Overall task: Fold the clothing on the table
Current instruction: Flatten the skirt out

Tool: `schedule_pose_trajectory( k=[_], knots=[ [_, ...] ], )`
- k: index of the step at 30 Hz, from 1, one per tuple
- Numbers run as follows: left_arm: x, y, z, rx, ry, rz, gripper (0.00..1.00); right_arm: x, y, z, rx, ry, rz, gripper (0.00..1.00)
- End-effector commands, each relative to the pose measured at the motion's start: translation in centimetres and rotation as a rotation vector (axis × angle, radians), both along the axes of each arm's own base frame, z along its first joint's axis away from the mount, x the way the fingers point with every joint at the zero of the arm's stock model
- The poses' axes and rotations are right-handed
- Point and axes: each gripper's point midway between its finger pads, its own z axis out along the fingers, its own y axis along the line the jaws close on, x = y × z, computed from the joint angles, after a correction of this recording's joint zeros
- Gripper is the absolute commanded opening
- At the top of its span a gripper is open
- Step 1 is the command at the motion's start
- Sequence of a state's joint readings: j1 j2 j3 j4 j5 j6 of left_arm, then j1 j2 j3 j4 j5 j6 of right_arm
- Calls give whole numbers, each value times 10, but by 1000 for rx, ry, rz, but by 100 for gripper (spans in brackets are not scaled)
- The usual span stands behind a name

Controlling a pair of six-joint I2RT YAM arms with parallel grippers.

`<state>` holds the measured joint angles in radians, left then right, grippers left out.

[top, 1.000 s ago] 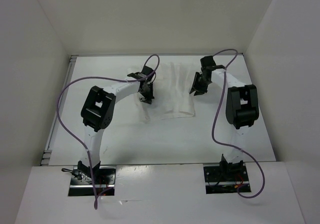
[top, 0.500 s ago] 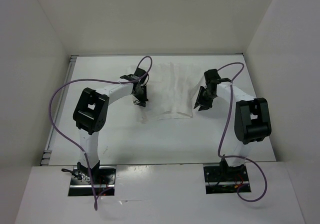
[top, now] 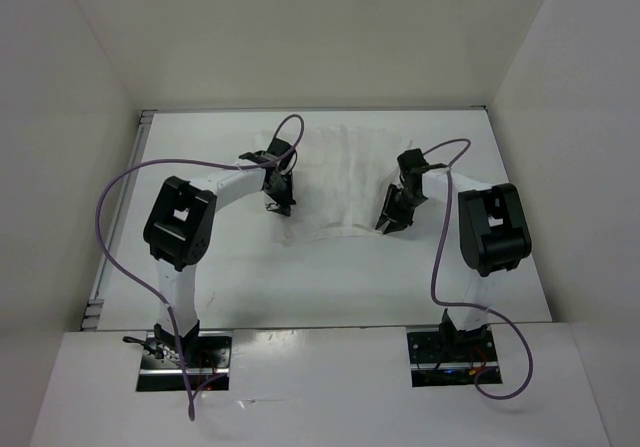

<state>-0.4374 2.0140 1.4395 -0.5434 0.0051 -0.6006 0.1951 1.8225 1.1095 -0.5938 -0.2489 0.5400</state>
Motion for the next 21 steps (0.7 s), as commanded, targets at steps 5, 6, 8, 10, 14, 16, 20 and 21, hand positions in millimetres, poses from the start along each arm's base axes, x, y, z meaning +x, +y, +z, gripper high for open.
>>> schedule_pose_trajectory(
  k=[5,6,8,10,14,16,20,21],
  knots=[
    [6,-2,29,-26,-80,-23,0,-10,5,-19,-15,31,11,37],
    [3,-2,26,-25,-70,-15,0,-13,8,-21,-15,33,22,33],
    [4,-2,31,-30,-81,-14,0,-12,14,-26,-11,24,26,11],
    [5,-2,41,-41,-103,-14,0,-8,15,-29,-20,1,19,0],
    [0,0,71,-62,-149,-14,0,10,-10,2,-169,-86,-21,0],
    [-3,4,89,-79,-180,-17,1,26,-31,28,-282,-163,-56,0],
    [-25,7,88,-98,-138,-35,11,26,-49,63,-370,-220,-58,0],
    [-28,6,88,-109,-140,-40,23,27,-47,67,-361,-222,-46,0]
  ],
)
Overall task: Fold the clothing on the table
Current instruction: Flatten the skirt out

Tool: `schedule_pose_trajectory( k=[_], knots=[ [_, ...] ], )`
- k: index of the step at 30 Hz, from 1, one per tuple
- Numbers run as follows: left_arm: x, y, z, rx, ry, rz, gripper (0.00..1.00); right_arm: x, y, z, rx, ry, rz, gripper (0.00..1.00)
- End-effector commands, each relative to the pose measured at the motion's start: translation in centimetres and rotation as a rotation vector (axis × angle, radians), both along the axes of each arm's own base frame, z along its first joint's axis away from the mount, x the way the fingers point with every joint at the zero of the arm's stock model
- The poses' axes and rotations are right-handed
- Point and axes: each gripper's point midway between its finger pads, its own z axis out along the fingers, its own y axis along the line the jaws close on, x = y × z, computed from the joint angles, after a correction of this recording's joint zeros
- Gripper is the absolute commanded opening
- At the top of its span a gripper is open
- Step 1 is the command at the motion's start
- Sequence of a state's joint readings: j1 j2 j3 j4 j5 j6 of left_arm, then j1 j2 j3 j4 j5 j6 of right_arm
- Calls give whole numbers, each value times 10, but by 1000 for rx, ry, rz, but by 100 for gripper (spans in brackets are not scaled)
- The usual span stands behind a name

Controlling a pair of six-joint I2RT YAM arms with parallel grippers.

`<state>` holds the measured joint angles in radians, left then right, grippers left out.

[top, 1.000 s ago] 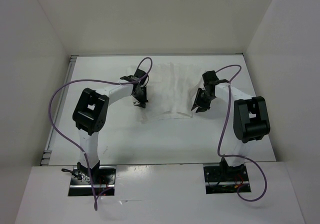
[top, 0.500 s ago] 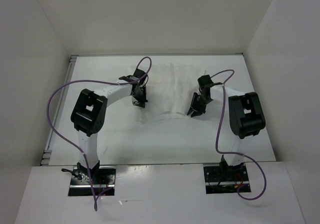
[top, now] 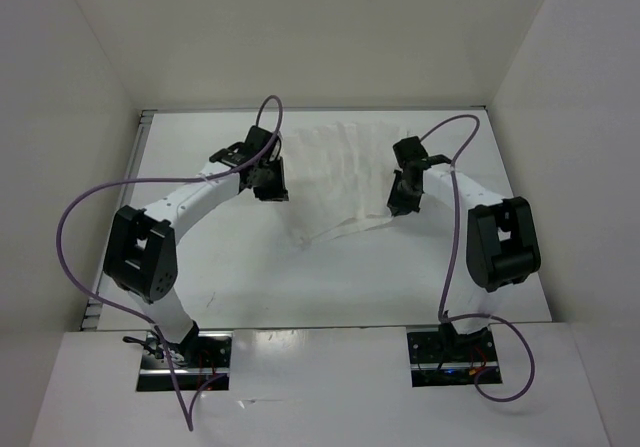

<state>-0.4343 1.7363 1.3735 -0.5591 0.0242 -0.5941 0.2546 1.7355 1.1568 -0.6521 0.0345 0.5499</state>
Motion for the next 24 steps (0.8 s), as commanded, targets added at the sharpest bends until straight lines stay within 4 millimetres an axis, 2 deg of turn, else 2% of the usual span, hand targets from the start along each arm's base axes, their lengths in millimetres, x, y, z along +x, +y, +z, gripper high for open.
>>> schedule_pose_trajectory(
  k=[1,2,3,4,8,10,13,16,20,21,24],
  knots=[
    [-19,4,-8,-14,43,-19,28,10,-20,39,-102,-85,-2,0],
    [-29,8,-18,-1,71,-19,31,5,-18,31,-93,-58,6,0],
    [-30,6,-21,-19,82,-3,43,3,-16,28,-81,-53,11,0],
    [-33,7,-24,-19,94,5,49,1,-11,25,-58,-46,20,0],
    [-36,-2,-35,-64,144,19,57,-3,-7,14,-34,-20,31,0],
    [-36,-15,-30,-85,144,10,57,-4,-4,13,-34,-20,40,0],
    [-37,-23,-28,-105,163,24,58,-4,-4,11,-34,-20,40,0],
    [-36,-27,-25,-132,169,46,58,-6,9,12,-6,-23,64,0],
    [-36,-27,-33,-128,190,57,58,-11,23,10,18,-17,93,0],
    [-36,-27,-33,-128,190,57,58,-18,31,8,37,-2,116,0],
    [-45,-25,-40,-110,214,63,58,-22,46,9,59,-4,147,0]
  ],
)
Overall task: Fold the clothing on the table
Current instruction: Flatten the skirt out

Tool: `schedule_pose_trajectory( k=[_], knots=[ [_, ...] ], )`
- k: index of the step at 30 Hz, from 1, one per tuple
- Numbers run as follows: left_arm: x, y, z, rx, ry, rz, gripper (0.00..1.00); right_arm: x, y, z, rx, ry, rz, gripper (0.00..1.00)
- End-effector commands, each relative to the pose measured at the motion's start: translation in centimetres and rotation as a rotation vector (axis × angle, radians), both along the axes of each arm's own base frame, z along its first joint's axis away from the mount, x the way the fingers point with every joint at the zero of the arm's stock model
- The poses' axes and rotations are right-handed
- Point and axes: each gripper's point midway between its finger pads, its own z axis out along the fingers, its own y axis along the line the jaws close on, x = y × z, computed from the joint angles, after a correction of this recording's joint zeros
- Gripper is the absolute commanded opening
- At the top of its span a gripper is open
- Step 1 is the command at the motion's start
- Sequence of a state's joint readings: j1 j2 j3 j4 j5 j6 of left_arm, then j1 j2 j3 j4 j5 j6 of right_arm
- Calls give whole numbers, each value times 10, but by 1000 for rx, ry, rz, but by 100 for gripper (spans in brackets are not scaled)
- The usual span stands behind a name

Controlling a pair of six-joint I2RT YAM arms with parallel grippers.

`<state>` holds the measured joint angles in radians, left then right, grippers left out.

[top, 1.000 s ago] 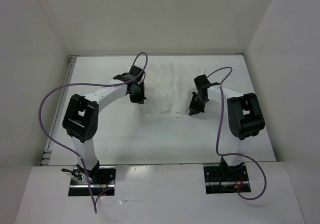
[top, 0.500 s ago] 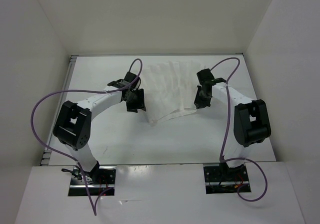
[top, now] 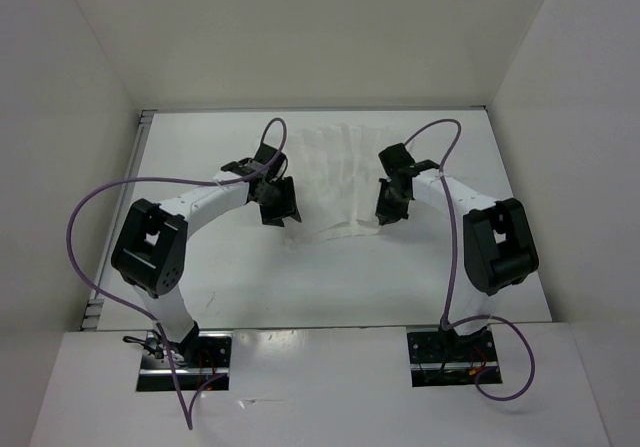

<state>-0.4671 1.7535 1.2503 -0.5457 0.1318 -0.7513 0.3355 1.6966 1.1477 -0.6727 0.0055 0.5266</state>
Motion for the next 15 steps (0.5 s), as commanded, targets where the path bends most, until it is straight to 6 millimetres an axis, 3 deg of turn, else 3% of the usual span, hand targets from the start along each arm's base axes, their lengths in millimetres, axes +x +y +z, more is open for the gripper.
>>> schedule_pose_trajectory(
  k=[1,11,15],
  knots=[
    [-2,-2,-4,-2,17,21,58,-7,22,0,41,2,40,0],
    [-13,14,-22,117,53,41,55,-8,24,0,38,1,58,0],
    [-10,23,-5,145,2,65,55,-12,25,-3,43,13,61,0]
  ],
)
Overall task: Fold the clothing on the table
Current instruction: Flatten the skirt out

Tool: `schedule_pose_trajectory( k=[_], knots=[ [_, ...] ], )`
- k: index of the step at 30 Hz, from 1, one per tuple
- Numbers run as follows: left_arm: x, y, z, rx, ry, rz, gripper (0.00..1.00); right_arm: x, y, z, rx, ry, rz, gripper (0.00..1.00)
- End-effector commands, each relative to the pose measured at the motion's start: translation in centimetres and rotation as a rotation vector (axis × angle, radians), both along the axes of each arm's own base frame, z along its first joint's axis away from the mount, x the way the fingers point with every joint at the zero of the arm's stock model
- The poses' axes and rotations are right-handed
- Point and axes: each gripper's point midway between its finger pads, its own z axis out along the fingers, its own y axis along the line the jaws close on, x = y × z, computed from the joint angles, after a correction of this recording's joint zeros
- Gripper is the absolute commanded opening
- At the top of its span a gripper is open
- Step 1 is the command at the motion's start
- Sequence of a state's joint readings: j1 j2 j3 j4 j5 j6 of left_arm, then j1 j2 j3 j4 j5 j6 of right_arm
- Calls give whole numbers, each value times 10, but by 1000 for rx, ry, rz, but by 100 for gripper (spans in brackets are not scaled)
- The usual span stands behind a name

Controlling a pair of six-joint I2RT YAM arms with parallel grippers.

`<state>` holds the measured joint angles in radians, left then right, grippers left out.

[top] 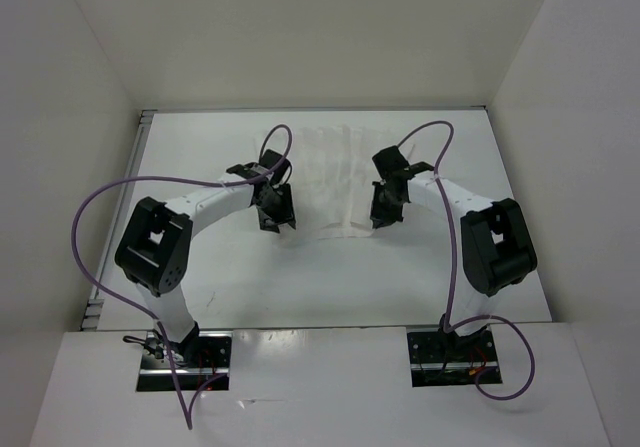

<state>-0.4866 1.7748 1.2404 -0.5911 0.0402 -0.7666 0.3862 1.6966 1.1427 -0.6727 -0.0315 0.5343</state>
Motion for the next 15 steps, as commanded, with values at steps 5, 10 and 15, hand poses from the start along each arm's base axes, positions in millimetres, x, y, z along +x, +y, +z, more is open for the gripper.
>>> schedule_pose_trajectory(
  k=[5,10,15],
  knots=[
    [-3,26,17,117,-40,57,56,-3,5,-8,6,5,14,0],
    [-1,27,7,139,-20,59,56,-2,6,-11,0,12,23,0],
    [2,21,-4,126,-5,52,56,3,9,-8,12,5,26,0]
  ],
)
